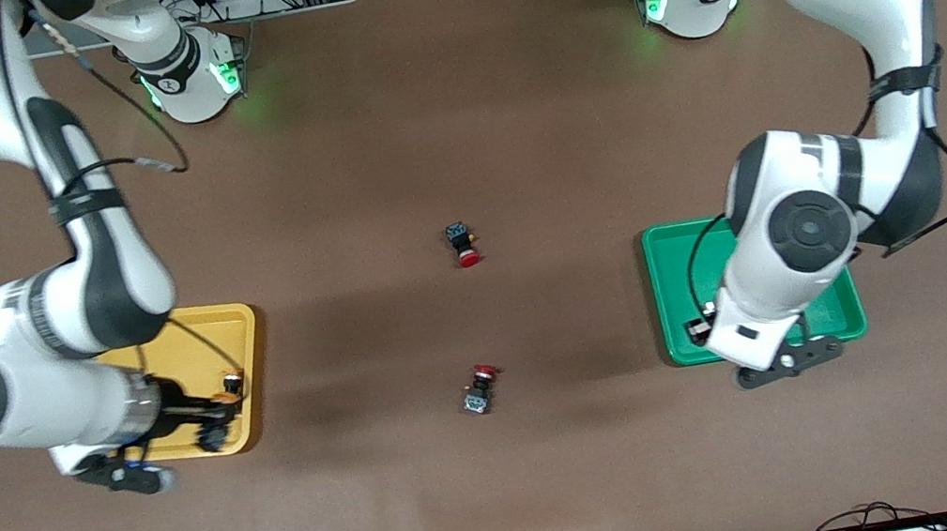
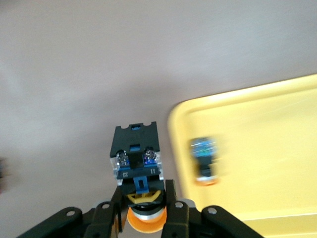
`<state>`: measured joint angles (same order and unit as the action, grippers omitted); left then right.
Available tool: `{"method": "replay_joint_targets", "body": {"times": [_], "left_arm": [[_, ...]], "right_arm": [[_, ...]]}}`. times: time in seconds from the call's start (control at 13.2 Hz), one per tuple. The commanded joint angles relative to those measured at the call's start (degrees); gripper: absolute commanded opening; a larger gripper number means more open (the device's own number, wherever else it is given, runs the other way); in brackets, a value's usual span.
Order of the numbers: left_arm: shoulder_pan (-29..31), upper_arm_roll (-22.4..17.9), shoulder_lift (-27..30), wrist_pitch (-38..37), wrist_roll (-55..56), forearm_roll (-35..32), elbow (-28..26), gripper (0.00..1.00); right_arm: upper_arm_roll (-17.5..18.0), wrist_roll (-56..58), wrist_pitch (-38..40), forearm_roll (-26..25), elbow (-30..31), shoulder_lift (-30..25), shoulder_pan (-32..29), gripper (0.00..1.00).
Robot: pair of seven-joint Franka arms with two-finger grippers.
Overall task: Place green and yellow buttons in trays
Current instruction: 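Carry the orange button to the green tray while the right gripper carries the blue button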
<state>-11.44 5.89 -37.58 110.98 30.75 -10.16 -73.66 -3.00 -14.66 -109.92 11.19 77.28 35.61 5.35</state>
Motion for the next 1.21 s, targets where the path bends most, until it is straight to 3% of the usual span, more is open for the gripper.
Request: {"method": "replay_joint_targets", "body": {"times": [0.0, 0.3, 0.38, 0.53, 0.75, 0.83, 0.91, 0.98, 1.13], "left_arm": [[5.54, 1.05, 0.67, -1.55, -2.09, -0.47, -2.97, 0.0], [9.33, 1.05, -2.75, 1.07, -1.58, 1.98, -6.23, 0.0], [9.16, 0.97, -2.85, 3.17, -1.05, 2.86, -8.06, 0.0], [8.9, 0.97, -2.94, 8.44, 0.01, 3.31, -12.28, 0.0], [8.11, 0.97, -3.81, 13.47, 0.1, 3.22, -15.12, 0.0], [7.84, 0.97, -4.16, 13.48, -0.25, 2.7, -14.94, 0.05], [7.67, 0.97, -4.17, 13.48, -0.34, 2.6, -14.68, 0.72], [7.49, 0.97, -3.82, 13.48, -0.77, 2.6, -14.59, 1.0], [7.58, 0.97, -3.46, 13.48, -1.13, 2.52, -14.41, 1.0]], "right_arm": [[1.42, 7.68, 2.6, -1.0, 2.34, -2.03, -6.47, 0.0], [1.5, 12.98, 10.15, -1.0, 4.36, -1.24, -13.77, 0.0], [1.5, 13.94, 10.6, -1.0, 4.54, -1.24, -14.05, 0.15], [1.5, 15.27, 11.74, -1.0, 4.54, -1.24, -14.05, 1.0], [1.42, 15.27, 11.92, -1.0, 4.54, -1.24, -13.52, 1.0], [1.42, 15.45, 11.84, -1.17, 4.63, -1.24, -13.26, 1.0], [1.5, 15.53, 11.58, -2.31, 5.15, -1.33, -13.08, 1.0], [1.68, 15.62, 11.05, -4.75, 5.77, -1.77, -12.47, 1.0], [1.68, 15.8, 9.47, -8.02, 7.08, -3.17, -10.63, 1.0]]}}
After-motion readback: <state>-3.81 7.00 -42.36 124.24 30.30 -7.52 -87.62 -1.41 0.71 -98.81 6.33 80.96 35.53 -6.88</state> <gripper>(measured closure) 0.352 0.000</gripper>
